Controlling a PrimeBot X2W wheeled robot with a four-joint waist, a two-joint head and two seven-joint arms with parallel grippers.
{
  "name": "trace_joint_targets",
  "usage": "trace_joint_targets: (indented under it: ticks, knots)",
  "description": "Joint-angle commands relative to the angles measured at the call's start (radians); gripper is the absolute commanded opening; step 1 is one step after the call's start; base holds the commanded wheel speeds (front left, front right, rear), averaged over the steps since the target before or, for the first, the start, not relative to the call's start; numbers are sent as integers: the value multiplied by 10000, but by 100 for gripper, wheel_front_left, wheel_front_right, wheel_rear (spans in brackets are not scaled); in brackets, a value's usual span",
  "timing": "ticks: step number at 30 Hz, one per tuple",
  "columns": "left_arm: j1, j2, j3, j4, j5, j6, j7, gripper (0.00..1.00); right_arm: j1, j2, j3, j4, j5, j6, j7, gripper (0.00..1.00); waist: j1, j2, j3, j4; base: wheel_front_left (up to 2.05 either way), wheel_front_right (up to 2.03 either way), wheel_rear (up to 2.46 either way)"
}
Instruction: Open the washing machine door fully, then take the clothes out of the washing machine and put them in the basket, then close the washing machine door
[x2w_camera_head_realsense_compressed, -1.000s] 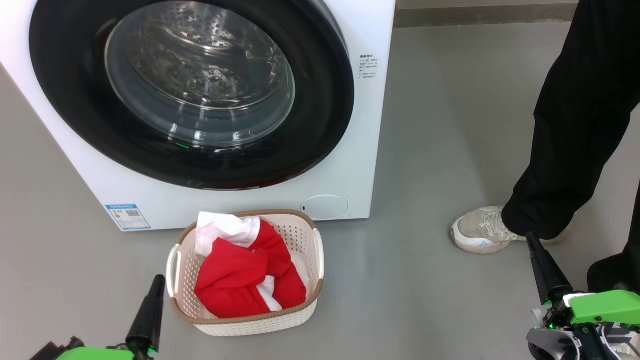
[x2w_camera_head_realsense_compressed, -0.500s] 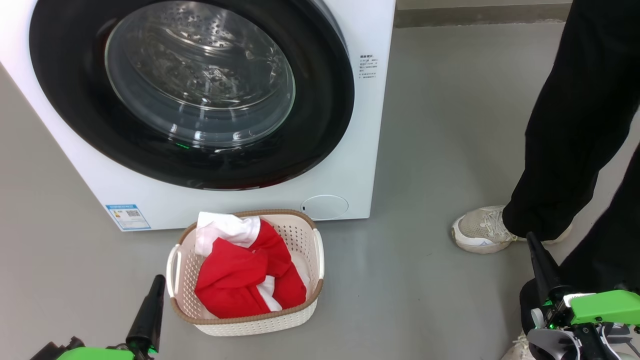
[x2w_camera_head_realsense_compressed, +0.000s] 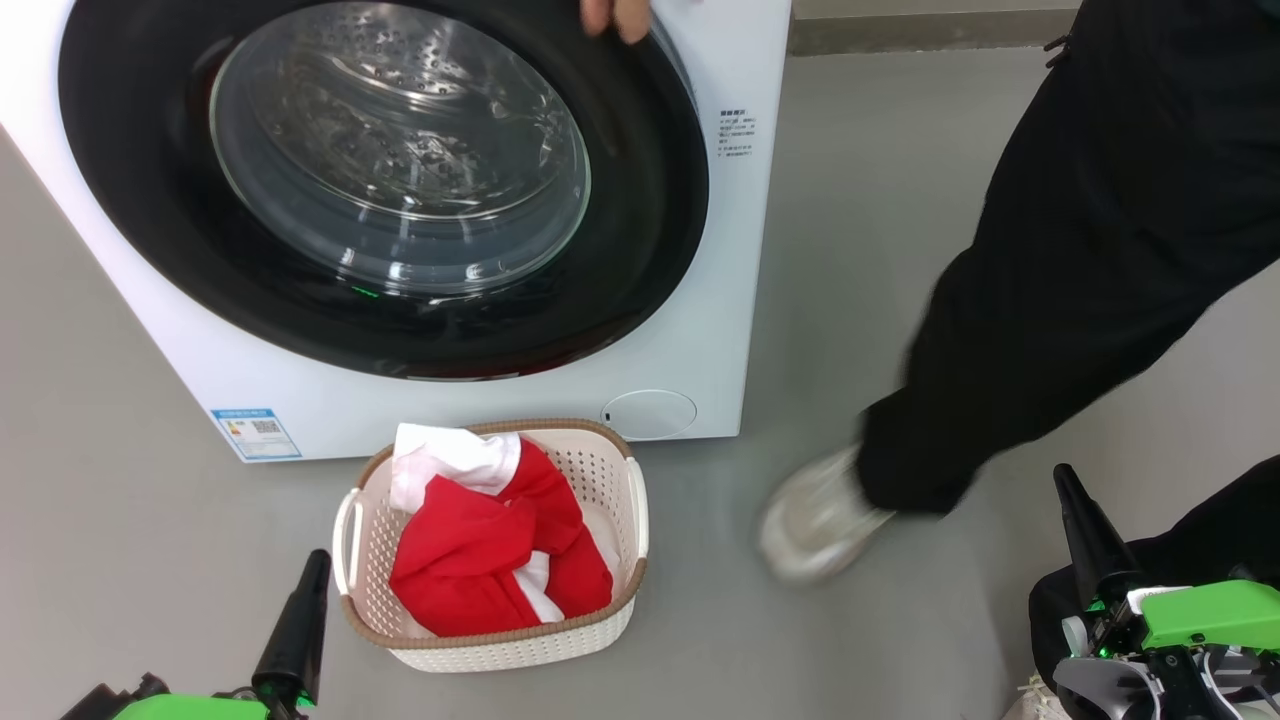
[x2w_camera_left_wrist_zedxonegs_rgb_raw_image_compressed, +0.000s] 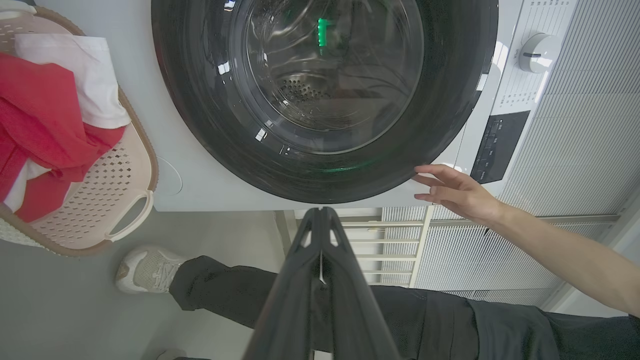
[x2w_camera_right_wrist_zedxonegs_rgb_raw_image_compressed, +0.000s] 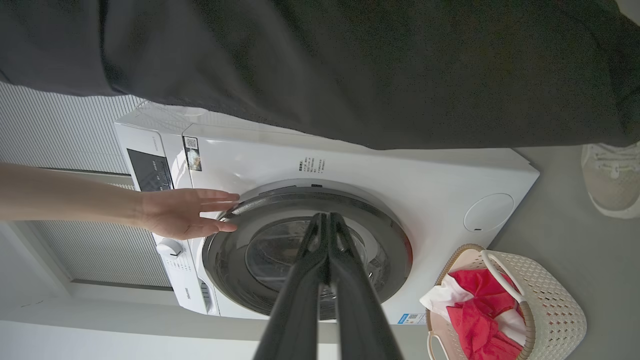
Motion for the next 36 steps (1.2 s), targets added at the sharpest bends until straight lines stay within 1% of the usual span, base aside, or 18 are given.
trace_joint_targets:
  ticks: [1,36]
  knots:
    - [-410,106,358,-202,119,-69,37,0,-438,-89,165,-242,-90,-6,71,0,0,0,0,0,0,0,0]
    - [-410,104,362,-202,122,-69,40,0,-439,-86,160,-242,-94,-6,75,0,0,0,0,0,0,0,0]
